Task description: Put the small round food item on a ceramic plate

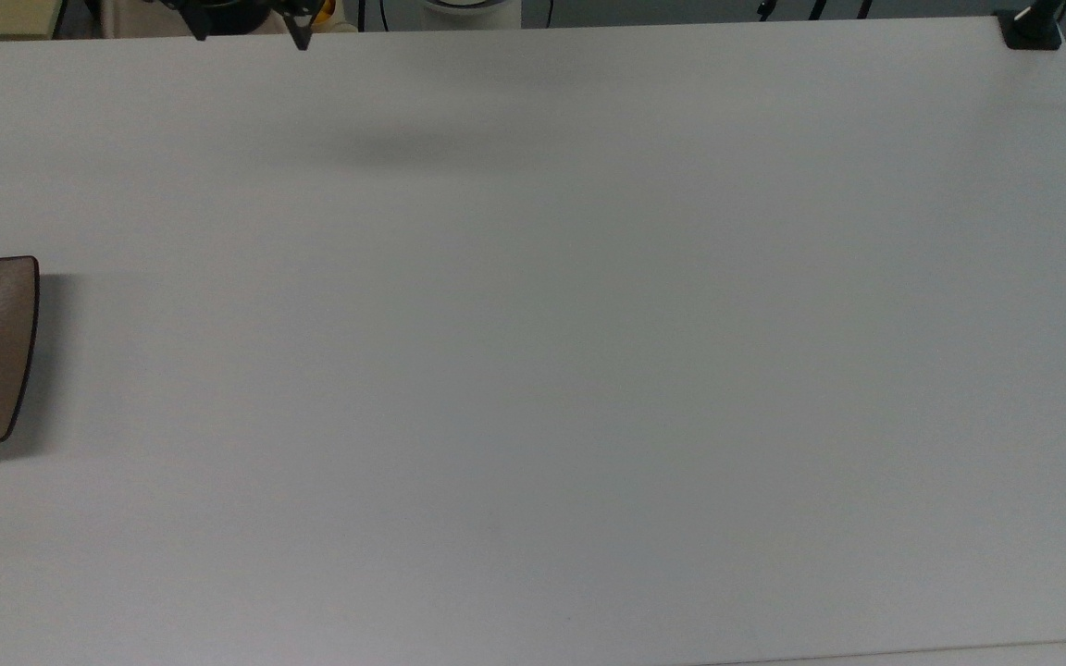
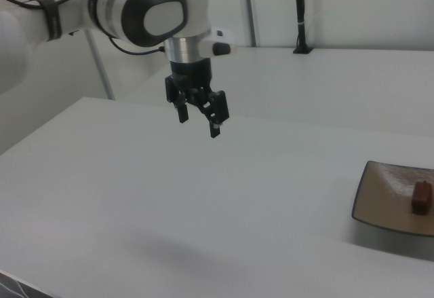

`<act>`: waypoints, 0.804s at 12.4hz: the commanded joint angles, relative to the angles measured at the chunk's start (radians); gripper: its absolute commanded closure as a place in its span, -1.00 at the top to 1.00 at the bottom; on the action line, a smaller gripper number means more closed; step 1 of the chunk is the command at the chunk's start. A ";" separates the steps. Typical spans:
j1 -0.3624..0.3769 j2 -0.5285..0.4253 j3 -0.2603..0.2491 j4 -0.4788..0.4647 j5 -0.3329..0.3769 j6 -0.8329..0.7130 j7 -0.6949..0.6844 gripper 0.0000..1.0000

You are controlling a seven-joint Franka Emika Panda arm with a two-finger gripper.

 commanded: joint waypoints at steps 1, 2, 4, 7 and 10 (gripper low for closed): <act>0.096 -0.082 -0.003 -0.149 -0.025 0.185 0.059 1.00; 0.119 -0.087 -0.003 -0.159 -0.032 0.194 0.062 1.00; 0.153 -0.081 0.001 -0.166 -0.058 0.210 0.062 1.00; 0.159 -0.098 0.031 -0.179 -0.063 0.207 0.061 1.00; 0.156 -0.101 0.043 -0.173 -0.066 0.201 0.058 1.00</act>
